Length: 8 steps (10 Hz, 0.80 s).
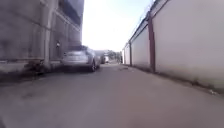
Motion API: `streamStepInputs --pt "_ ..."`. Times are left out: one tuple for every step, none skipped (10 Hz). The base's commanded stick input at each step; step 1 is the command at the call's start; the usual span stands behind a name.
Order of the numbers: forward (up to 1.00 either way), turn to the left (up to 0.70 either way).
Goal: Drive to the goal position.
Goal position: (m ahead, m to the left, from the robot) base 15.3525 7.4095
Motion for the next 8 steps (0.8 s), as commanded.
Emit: streamStepInputs --pt "1.0 0.0" --pt "1.0 0.0" --pt "1.0 0.0" --pt "1.0 0.0" --pt "1.0 0.0" --pt "1.0 0.0" --pt "1.0 0.0" --pt "1.0 0.0"
